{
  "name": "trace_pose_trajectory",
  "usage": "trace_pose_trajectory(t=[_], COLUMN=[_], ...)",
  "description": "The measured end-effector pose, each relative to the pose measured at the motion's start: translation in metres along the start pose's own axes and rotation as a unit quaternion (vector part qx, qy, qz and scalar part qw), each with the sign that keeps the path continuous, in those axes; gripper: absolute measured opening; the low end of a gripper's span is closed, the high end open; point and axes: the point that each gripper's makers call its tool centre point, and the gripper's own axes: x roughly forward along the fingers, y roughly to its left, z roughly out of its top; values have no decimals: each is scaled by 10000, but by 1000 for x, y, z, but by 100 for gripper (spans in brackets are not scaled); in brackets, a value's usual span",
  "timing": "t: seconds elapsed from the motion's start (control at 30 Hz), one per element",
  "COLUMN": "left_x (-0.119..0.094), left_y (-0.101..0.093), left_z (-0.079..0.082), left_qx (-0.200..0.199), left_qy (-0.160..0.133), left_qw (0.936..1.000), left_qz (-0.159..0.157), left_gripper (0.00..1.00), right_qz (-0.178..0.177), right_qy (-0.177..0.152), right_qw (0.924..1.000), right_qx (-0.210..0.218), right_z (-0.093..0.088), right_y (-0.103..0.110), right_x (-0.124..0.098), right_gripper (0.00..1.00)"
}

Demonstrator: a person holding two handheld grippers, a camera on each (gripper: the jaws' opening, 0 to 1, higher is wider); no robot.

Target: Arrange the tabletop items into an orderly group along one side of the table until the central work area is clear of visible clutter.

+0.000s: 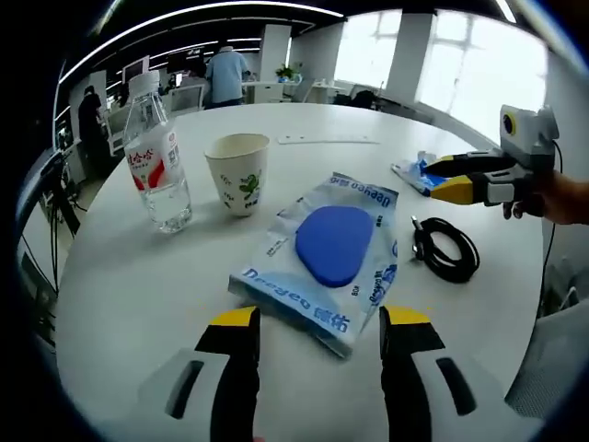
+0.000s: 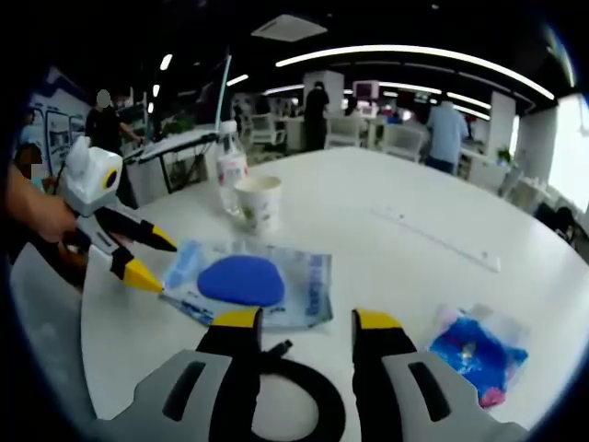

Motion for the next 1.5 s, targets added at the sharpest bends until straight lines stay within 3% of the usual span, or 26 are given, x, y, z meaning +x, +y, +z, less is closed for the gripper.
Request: trace_pose_trajectory(t=[0.3, 0.57, 0.67, 0.83, 1.5], left_x=[10, 12, 12, 12, 16], left_y=[8, 13, 13, 15, 20], left_z=[-7, -5, -5, -5, -5], left_qx=[162, 220, 362, 1031, 634], left_qy=[270, 326, 386, 439, 389], left_qw=[9995, 9992, 9984, 9933, 9968], left_qz=[-22, -107, -192, -290, -291], left_gripper=[30, 24, 21, 13, 9], right_qz=[-23, -21, -3, 19, 12], right_qy=[49, 44, 71, 154, 755], right_qw=[10000, 10000, 10000, 9998, 9970], right_qx=[30, 65, 46, 88, 189], right_z=[-4, -4, -4, -9, -34], right_y=[-3, -4, -2, -1, 2], right_x=[2, 3, 4, 7, 28], right_gripper=[32, 31, 31, 30, 14])
